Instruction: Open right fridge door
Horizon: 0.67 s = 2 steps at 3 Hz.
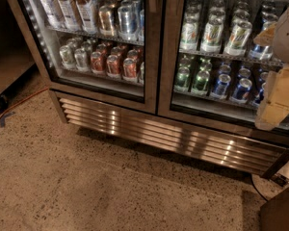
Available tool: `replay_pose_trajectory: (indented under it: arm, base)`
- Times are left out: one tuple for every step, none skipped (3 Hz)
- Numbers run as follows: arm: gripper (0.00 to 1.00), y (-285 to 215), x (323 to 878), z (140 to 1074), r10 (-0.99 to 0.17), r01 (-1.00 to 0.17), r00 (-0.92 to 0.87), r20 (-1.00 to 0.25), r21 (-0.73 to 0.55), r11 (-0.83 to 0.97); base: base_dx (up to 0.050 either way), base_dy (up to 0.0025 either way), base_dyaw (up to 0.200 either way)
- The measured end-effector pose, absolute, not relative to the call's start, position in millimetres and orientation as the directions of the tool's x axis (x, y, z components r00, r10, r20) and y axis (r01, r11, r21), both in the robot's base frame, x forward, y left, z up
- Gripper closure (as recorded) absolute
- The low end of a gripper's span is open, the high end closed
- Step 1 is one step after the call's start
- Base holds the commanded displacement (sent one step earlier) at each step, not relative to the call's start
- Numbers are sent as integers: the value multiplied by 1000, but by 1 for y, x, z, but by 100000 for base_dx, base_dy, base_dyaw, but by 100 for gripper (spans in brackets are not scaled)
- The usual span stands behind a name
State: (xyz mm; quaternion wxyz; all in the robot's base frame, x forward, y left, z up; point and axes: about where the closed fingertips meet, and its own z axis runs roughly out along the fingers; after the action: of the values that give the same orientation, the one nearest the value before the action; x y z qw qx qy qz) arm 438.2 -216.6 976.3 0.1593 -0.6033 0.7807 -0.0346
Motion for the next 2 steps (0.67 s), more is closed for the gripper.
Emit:
replay_pose_trajectory:
  arm:
    - [0,-217,438,976,-953,-931,-221,-207,-246,270]
    - [0,-217,438,976,-953,-931,-221,-207,-247,270]
  base:
    - [4750,0,-2]
    - [4940,4,-166]
